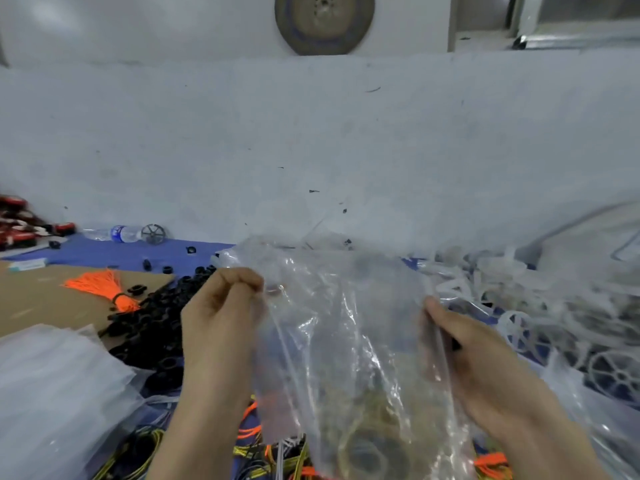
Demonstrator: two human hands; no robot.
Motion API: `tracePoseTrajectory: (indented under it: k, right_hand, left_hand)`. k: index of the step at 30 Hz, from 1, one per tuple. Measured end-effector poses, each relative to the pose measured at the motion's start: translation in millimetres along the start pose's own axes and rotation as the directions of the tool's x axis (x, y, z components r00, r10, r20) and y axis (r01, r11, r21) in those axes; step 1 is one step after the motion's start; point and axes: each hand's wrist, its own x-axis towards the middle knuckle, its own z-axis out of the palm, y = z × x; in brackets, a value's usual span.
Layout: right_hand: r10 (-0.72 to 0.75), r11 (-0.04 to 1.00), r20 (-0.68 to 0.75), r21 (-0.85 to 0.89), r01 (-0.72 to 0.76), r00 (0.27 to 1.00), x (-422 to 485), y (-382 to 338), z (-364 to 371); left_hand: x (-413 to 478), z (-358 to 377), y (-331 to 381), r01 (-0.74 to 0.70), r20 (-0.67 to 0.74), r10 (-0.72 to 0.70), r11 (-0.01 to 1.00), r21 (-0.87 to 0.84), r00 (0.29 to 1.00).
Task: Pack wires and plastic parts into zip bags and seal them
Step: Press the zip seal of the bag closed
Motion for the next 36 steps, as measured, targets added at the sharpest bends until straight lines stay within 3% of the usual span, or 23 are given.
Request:
tracePoseTrajectory:
  k: [2, 4, 6, 9, 11, 14, 16, 22, 29, 36]
  right_hand:
    - [-0.063, 0.991, -0.105, -0.127, 0.05, 0.992, -5, -6, -5]
    - [-0.121, 0.975, -0.182, -0.207, 0.083, 0.976, -6, -9, -7]
    - [-0.153, 0.968, -0.195, -0.227, 0.107, 0.969, -6, -8, -3]
    - [-0.15, 0.937, -0.109, -0.332, 0.106, 0.983, -7, -5, 7]
    - [-0.137, 0.862, -0.018, -0.495, 0.11, 0.99, -10, -2, 10]
    - [-0.191, 0.657, 0.072, -0.731, 0.183, 0.979, -11, -1, 6]
    - [-0.218, 0.582, 0.101, -0.785, 0.212, 0.971, -12, -2, 4]
    - [-0.307, 0.554, 0.108, -0.788, 0.27, 0.946, -6, 8, 10]
    - [-0.411, 0.573, 0.089, -0.749, 0.333, 0.907, -3, 13, 14]
    - [-0.412, 0.612, 0.076, -0.715, 0.337, 0.908, -5, 17, 22]
  left_hand:
    - [-5, 8, -4, -0.095, -0.017, 0.1, 0.976, 0.194, 0.995]
    - [-9, 12, -5, -0.266, 0.021, 0.292, 0.837, 0.479, 0.956]
    - [-19, 23, -1, -0.404, 0.139, 0.386, 0.784, 0.472, 0.912]
    - [-46, 42, 1, -0.288, 0.446, 0.172, 0.935, 0.207, 0.879]
    - [-59, 52, -2, -0.269, 0.6, 0.064, 0.928, 0.257, 0.797]
    - [-60, 53, -10, -0.309, 0.609, 0.072, 0.905, 0.293, 0.79]
    - [-54, 50, -12, -0.315, 0.597, 0.079, 0.9, 0.301, 0.798]
    - [-51, 45, -13, -0.236, 0.701, -0.063, 0.917, 0.321, 0.71]
    - [-58, 52, -15, -0.296, 0.698, -0.017, 0.898, 0.326, 0.716]
    - [-59, 52, -14, -0.323, 0.719, -0.035, 0.877, 0.355, 0.694]
